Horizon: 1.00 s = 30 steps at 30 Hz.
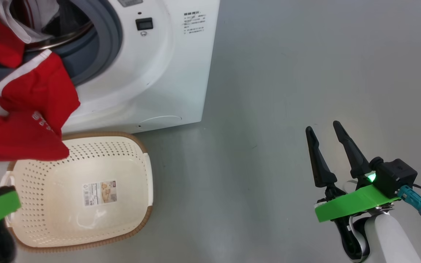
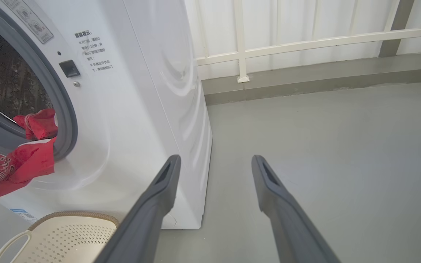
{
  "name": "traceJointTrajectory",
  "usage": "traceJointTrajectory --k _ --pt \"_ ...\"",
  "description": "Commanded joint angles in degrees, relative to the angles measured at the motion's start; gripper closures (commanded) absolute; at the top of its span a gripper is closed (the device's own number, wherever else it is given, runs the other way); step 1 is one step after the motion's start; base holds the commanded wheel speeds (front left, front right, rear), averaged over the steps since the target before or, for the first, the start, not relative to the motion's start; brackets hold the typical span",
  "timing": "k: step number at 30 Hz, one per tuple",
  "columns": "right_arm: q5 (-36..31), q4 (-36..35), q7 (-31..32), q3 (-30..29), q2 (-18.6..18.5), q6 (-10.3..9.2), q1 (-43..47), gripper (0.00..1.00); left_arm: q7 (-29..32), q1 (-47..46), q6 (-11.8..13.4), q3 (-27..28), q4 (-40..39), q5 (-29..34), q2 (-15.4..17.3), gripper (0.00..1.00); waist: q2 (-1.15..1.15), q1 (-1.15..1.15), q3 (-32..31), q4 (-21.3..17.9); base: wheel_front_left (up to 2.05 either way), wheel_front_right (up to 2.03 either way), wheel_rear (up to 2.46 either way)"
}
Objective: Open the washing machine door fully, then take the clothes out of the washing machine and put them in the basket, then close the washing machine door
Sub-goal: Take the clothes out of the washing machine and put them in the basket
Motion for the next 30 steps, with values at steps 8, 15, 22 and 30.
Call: traceJointTrajectory --k 8,15,22,30 --pt "0.97 -1.67 -0.68 1.56 0.09 0.09 -0.66 0.00 -0.28 2.83 -0.17 -1.40 11.78 -0.02 1.28 1.00 0.00 0.00 1.31 -1.01 0.00 0.00 0.00" --pt "1.49 -1.94 -0.68 1.94 0.09 0.09 -1.62 0.00 -0.28 0.38 -0.17 -2.65 23.58 0.87 3.46 1.00 0.00 0.00 3.19 -1.76 0.00 0.00 0.00" --pt "2.06 -2.23 -0.68 2.59 0.09 0.09 -2.48 0.00 -0.28 -3.74 -0.17 -4.40 36.34 2.83 6.40 1.00 0.00 0.00 5.65 -3.31 0.00 0.00 0.00" --pt "3.31 -2.96 -0.68 3.77 0.09 0.09 -3.61 0.00 -0.28 -8.17 -0.17 -9.49 49.46 4.45 10.50 1.00 0.00 0.00 9.78 -5.99 0.00 0.00 0.00"
